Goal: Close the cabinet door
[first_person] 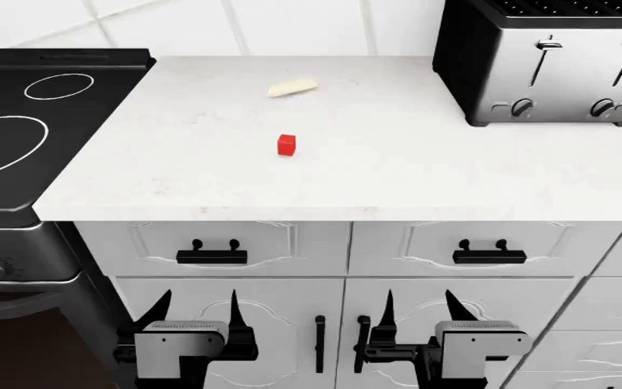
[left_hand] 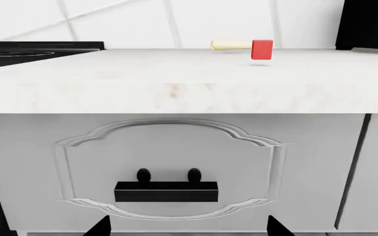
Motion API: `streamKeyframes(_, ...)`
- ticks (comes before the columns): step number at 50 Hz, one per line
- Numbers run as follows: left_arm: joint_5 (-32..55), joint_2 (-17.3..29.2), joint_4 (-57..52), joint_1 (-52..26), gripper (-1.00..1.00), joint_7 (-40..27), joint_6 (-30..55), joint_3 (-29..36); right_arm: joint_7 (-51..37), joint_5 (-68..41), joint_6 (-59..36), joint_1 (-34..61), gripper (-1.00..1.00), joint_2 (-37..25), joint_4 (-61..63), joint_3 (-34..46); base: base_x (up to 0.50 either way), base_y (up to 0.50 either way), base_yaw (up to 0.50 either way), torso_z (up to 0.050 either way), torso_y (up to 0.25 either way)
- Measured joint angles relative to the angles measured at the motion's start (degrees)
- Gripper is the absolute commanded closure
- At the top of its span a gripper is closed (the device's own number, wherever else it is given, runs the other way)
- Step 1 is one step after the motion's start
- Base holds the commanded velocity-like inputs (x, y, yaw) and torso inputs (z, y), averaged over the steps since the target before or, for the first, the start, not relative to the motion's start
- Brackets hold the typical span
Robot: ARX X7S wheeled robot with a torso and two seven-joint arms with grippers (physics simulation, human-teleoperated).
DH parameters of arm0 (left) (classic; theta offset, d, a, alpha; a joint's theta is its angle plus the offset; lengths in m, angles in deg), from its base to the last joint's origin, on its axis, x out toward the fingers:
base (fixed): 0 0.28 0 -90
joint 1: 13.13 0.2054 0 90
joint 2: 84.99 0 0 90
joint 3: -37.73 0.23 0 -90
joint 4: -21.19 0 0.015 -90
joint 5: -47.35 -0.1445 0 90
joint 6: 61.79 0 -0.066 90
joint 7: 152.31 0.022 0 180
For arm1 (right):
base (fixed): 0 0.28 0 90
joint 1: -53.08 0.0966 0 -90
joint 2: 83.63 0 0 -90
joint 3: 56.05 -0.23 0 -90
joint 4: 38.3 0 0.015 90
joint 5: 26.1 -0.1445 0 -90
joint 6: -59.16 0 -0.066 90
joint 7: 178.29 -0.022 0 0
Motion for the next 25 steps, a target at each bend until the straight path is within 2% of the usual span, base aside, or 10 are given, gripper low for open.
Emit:
streamKeyframes(15, 3.0, 1.8, -1.7, 0.8, -1.00, -1.0, -0.2, 1.9, -1.0, -1.3, 2.0, 0.1, -1.00, -2.0, -0.5, 3.2, 0.00, 0.00, 0.00, 0.000, 0.000)
streamKeyframes(25, 5.5, 3.1, -20.4, -1.0, -1.00, -3.0, 1.1, 2.4, -4.0, 4.8, -9.0, 4.4, -1.00, -3.0, 17.6, 3.6, 0.00, 0.00, 0.00, 0.000, 0.000)
